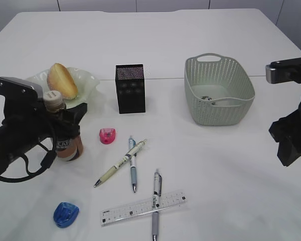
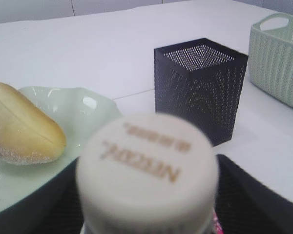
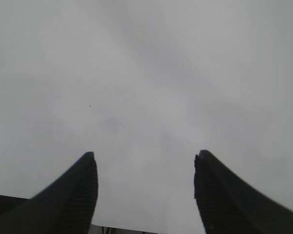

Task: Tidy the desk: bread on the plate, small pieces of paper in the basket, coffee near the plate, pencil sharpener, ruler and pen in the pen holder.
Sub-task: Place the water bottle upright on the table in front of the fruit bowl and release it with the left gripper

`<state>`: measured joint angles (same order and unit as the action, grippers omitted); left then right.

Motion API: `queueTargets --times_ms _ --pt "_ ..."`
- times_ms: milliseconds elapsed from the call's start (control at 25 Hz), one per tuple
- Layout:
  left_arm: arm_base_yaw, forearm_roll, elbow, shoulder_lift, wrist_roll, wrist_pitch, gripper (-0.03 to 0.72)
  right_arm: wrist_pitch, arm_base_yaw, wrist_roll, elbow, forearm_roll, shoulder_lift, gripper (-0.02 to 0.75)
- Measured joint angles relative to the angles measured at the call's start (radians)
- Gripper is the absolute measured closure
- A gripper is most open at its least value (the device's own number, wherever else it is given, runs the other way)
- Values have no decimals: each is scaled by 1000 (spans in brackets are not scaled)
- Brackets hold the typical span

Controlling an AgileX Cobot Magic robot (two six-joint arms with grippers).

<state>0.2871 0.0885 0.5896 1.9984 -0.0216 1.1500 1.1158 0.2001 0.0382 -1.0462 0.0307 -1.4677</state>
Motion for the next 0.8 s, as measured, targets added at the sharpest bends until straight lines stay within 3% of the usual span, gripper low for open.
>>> queueTargets --times_ms 560,800 --pt "-2 10 -66 -266 0 -2 120 0 0 0 0 2 0 280" --pt "-93 10 -67 -301 0 -2 120 0 0 0 0 2 0 279"
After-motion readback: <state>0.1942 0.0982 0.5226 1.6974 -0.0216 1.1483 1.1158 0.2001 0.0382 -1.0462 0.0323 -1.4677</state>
